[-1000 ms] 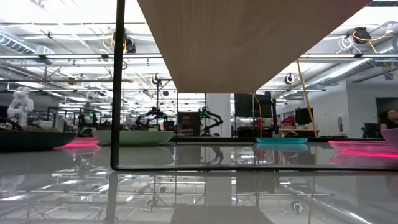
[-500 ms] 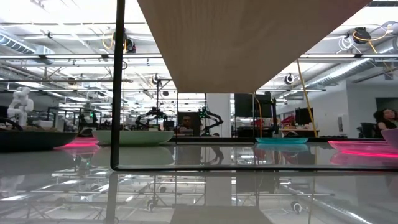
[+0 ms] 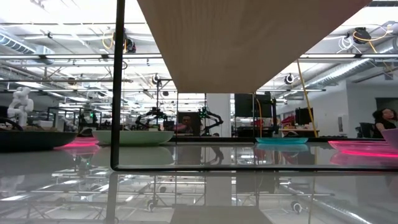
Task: Place and stack plates onto a shelf
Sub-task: Stack the purple plate on top of the dark green plate on the shelf
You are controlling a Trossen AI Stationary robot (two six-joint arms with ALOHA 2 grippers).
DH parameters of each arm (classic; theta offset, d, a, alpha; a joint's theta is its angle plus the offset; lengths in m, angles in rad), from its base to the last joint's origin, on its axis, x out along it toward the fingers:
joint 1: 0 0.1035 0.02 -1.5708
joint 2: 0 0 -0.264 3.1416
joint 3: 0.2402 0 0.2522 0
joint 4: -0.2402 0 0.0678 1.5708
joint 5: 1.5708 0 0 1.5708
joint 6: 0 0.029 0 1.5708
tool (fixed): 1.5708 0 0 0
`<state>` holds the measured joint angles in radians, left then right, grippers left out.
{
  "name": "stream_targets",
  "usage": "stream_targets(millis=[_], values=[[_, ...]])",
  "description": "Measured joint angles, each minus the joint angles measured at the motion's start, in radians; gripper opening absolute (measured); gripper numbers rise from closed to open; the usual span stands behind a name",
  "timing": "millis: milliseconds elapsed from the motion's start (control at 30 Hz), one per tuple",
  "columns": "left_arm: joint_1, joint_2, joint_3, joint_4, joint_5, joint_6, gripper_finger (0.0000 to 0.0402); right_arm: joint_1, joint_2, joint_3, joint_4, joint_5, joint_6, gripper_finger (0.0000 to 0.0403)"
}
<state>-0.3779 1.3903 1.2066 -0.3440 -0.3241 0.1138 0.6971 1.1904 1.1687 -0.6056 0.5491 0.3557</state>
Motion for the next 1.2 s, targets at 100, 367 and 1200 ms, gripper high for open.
stream_targets(millis=[100, 367, 1200], values=[[0.01, 0.0, -0.035, 0.031, 0.001, 0.02, 0.0081, 0.006, 0.007, 0.0, -0.001, 0.004, 0.018, 0.016], [0.029, -0.02, -0.054, 0.017, 0.009, 0.022, 0.0081, 0.025, 0.036, 0.0, 0.006, 0.006, 0.101, 0.016], [-0.027, -0.039, -0.149, -0.016, 0.011, -0.097, 0.0081, 0.23, 0.148, 0.0, 0.049, -0.085, 0.275, 0.016]])
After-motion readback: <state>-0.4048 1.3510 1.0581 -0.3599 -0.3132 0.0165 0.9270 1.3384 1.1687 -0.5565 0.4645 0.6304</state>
